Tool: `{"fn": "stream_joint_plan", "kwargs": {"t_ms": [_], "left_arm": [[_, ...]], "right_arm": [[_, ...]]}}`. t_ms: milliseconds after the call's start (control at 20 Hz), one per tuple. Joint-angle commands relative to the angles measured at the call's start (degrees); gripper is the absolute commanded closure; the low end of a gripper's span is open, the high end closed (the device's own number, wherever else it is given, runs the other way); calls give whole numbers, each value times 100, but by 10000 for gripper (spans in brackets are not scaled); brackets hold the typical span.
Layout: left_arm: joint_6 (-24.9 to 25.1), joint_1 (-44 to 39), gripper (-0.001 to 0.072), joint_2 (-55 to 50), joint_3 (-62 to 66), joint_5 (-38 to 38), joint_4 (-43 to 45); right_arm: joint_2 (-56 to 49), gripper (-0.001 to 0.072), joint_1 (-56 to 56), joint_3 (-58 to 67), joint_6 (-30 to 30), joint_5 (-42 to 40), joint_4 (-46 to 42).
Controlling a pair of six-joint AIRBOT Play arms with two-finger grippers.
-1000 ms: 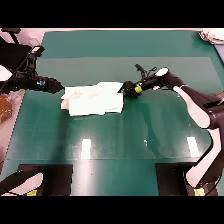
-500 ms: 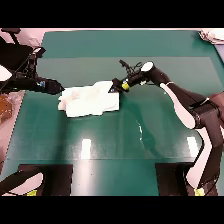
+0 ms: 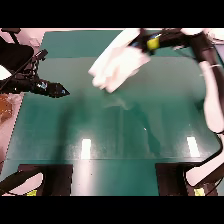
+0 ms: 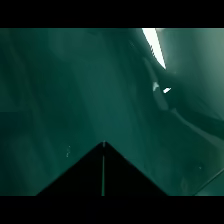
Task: Fold the shirts.
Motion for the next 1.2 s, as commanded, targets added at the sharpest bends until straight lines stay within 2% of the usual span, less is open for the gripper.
{"fn": "stream_joint_plan", "kwargs": {"t_ms": [0, 250, 350, 550, 750, 850, 1050, 1150], "left_arm": [[-96, -2, 685, 2, 4, -514, -289], [-293, -2, 685, 2, 4, -1045, -286], [-374, -2, 685, 2, 4, -1137, -286], [-490, -2, 685, 2, 4, -1250, -286], [-654, -2, 685, 2, 4, -1508, -286], [-769, -2, 685, 2, 4, -1545, -284], [-929, -20, 685, 2, 4, -1567, -286], [-933, -20, 685, 2, 4, -1580, -286]], "right_arm": [[564, 699, -1488, -133, 1062, -330, -52], [807, 699, -3300, -131, 2629, -350, -48], [907, 699, -3733, -129, 2983, -358, -44], [981, 699, -4155, -120, 3187, -695, -50], [916, 700, -4249, -114, 3528, -1521, -37], [743, 700, -4205, 15, 3703, -1670, 120], [612, 700, -4238, -57, 3663, -1635, -44], [732, 700, -4400, -254, 3672, -1038, -872]]}}
